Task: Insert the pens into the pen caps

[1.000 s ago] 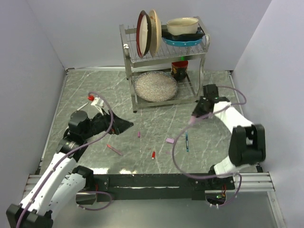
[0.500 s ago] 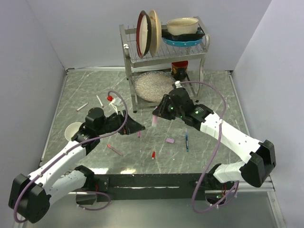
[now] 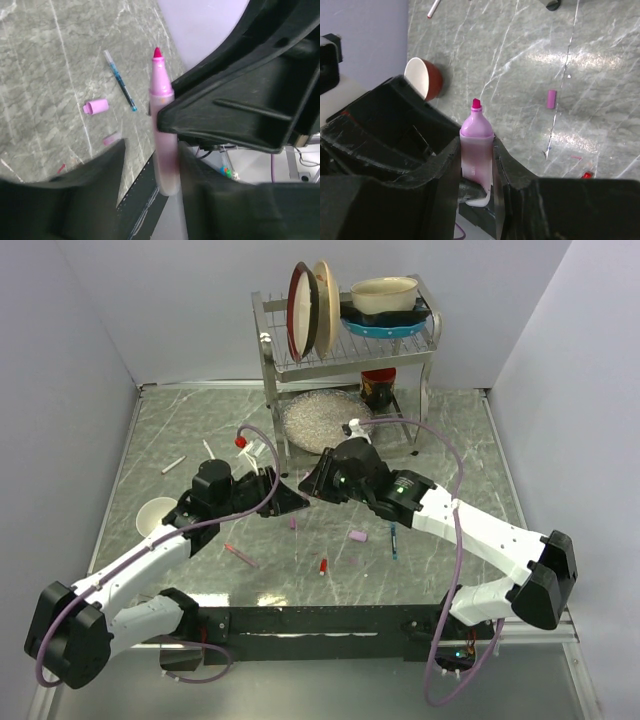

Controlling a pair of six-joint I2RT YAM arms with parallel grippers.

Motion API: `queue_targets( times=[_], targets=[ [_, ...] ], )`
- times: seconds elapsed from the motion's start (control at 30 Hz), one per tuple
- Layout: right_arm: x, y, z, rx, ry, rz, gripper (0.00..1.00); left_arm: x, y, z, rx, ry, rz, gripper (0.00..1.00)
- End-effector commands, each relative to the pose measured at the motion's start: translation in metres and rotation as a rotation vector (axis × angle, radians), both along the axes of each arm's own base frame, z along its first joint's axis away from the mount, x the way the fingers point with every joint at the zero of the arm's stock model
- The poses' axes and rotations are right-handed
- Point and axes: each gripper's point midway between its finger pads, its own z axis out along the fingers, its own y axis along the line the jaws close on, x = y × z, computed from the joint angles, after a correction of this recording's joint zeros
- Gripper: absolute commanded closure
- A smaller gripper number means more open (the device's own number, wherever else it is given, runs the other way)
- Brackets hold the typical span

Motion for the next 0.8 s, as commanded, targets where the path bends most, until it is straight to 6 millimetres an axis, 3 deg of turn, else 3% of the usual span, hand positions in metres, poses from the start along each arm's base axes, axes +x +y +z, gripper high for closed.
queue_targets(
  times=[0.0,0.07,0.23,0.3,0.33,0.43,0.47,0.57,0.63,0.67,0.7,0.77],
  targets=[
    [0.005,0.014,0.024,0.063,-0.044,-0.025,1.0,0.008,-0.007,0.026,-0.037,-0.104,-0.023,0.62],
    [0.005,0.015,0.025,0.068,-0.048,-0.025,1.0,0.003,-0.01,0.025,-0.05,-0.095,-0.056,0.76],
    [0.004,0.018,0.033,0.086,-0.056,-0.012,1.0,-0.006,-0.013,0.028,-0.076,-0.1,-0.108,0.99],
    [0.003,0.019,0.035,0.089,-0.066,-0.005,0.95,-0.008,-0.013,0.029,-0.075,-0.097,-0.124,0.99],
    [0.004,0.019,0.037,0.096,-0.071,-0.001,0.82,-0.008,-0.014,0.029,-0.071,-0.101,-0.127,0.99],
    [0.0,0.016,0.041,0.095,-0.071,0.006,0.58,-0.005,-0.011,0.028,-0.03,-0.119,-0.118,0.99],
    [-0.003,0.012,0.046,0.106,-0.071,0.004,0.54,-0.005,-0.008,0.025,0.001,-0.104,-0.106,0.99],
    [-0.009,-0.002,0.046,0.11,-0.042,-0.034,0.48,0.012,0.003,0.029,0.09,-0.157,-0.014,0.99],
    [-0.014,-0.015,0.038,0.115,0.006,-0.09,0.47,0.02,0.019,0.016,0.196,-0.128,0.067,0.99],
    [-0.015,-0.019,0.034,0.141,0.046,-0.132,0.47,0.023,0.025,0.026,0.214,-0.148,0.096,0.99],
    [-0.018,-0.028,0.016,0.118,0.092,-0.168,0.46,0.02,0.033,0.017,0.266,-0.111,0.113,0.99],
    [-0.02,-0.043,0.006,0.131,0.136,-0.251,0.46,0.025,0.044,0.02,0.312,-0.147,0.162,0.99]
  ],
)
